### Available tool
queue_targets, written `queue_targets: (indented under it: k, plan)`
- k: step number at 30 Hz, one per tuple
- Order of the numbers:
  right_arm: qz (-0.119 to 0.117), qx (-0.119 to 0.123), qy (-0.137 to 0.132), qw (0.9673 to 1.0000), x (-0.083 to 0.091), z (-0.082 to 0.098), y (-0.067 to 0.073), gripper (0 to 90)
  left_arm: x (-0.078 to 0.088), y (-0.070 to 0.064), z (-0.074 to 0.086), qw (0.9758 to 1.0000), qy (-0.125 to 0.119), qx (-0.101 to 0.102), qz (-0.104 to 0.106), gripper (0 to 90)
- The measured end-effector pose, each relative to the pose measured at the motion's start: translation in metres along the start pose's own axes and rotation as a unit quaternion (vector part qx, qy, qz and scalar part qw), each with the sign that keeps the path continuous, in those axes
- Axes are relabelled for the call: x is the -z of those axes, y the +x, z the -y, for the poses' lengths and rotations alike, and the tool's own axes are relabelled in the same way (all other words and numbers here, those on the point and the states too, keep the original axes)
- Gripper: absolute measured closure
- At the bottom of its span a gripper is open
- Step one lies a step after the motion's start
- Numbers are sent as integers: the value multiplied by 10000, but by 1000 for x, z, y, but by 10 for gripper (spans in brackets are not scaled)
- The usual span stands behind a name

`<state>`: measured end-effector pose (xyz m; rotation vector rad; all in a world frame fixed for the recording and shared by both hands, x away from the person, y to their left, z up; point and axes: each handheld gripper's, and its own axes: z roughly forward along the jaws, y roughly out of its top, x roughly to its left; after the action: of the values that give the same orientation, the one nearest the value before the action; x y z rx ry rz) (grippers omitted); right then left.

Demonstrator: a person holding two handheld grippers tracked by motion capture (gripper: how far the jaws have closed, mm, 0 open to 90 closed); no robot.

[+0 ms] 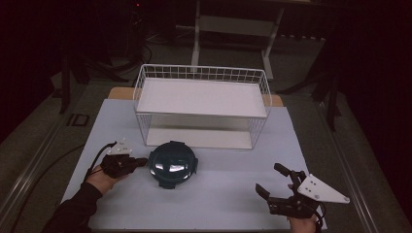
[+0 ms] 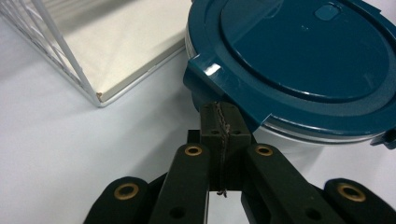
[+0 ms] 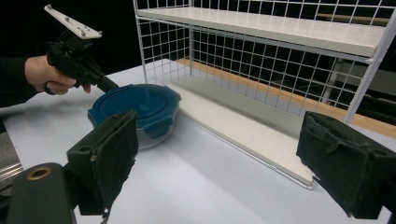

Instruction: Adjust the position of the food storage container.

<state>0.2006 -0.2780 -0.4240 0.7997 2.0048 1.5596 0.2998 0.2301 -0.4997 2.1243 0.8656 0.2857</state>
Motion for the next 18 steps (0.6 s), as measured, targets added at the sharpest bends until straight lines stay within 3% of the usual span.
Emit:
queue_targets:
  k: [5, 14, 18]
  plan:
    - [-13, 4, 35, 10000, -1, 0, 0, 123, 0, -3, -2, 10000, 38, -42, -52, 899]
    - [-38, 14, 77, 10000, -4, 1, 2, 123, -2, -12, -4, 9999, 54, -97, 32, 899]
    - [-71, 42, 106, 9999, -5, 1, 4, 123, -7, -21, -5, 9997, -18, -130, 221, 900]
